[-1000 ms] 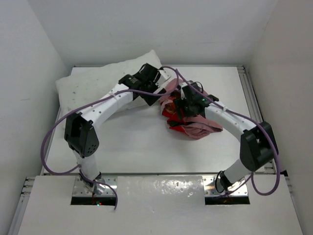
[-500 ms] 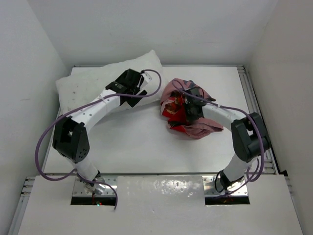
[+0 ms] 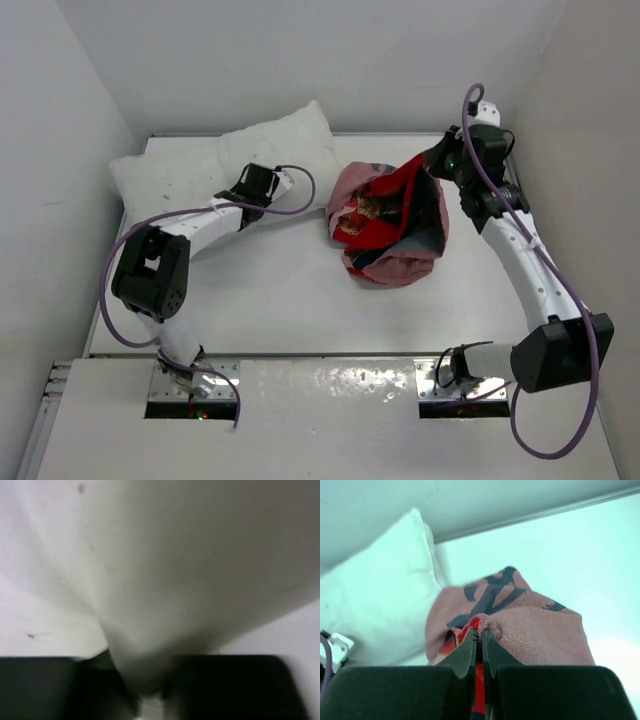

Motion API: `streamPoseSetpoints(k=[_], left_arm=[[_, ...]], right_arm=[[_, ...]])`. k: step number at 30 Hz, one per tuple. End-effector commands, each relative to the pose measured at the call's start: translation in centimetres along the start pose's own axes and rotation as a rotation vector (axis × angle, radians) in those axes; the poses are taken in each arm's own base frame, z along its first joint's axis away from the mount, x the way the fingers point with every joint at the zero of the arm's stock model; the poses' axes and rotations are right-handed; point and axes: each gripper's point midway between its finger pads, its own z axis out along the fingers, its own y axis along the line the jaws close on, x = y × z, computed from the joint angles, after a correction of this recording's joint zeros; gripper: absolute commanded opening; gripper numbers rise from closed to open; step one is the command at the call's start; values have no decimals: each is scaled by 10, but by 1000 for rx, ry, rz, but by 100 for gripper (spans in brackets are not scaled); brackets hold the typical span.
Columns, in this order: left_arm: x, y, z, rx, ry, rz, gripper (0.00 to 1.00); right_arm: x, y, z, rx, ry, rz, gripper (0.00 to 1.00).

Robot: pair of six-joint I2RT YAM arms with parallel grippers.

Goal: Put the pillow into the pillowcase

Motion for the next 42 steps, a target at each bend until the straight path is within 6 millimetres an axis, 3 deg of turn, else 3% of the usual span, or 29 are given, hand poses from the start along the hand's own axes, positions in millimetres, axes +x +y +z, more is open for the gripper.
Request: streamPoseSetpoints(k=[1,6,10,12,13,14,16,17,18,20,21,22,23,25,26,28,31,35,36,37,39,42], left_arm=[[-10,-4,9,20,-55,-15,0],[-19,32,-5,2,-103,-123,0],[-41,80,-61,50,-198,-124,0],[-71,110,-92,18,-329,-135,0],[-46,94,-110,134,-229,-57,0],[-34,86,-124,195,-196,12,0],[-35,84,-159,266,-268,89,0],[-16,66,-174,372,-246,222,0],[-13,55,-195,439,-307,282,0],[5,31,-207,532,-299,360,0],[15,33,-215,492,-293,395,3],[23,26,-214,491,-281,461,13],[45,12,-203,518,-213,511,51],[60,5,-201,516,-183,563,92],[55,3,-197,497,-192,542,100],[38,3,-191,477,-232,464,100],[-22,23,-190,395,-400,314,100],[-78,30,-184,413,-511,127,100],[-87,18,-169,454,-493,124,100],[-102,15,-170,468,-519,122,100],[-120,-11,-151,565,-508,84,100],[-144,-45,-146,692,-513,82,100]], right_arm=[[-27,6,9,-46,-59,85,0],[-66,5,16,-60,-138,151,0],[-93,18,31,-105,-188,172,0],[-98,21,40,-113,-193,180,0],[-98,22,45,-116,-189,189,0],[-100,24,53,-120,-186,191,0],[-99,28,60,-125,-177,202,0],[-100,30,62,-130,-178,206,0],[-96,30,68,-128,-172,221,0],[-95,31,73,-129,-173,231,0],[-92,34,77,-134,-169,235,0],[-91,38,80,-141,-165,228,0],[-90,41,82,-144,-162,220,0],[-78,42,90,-132,-125,199,0],[-76,45,92,-135,-119,192,0],[-66,47,95,-136,-96,187,0],[-48,56,95,-153,-65,159,0],[-18,66,95,-161,-7,132,0],[-16,66,95,-162,-6,133,0],[-12,67,94,-162,0,135,0],[-2,68,94,-161,17,138,0],[6,63,95,-144,40,137,0]])
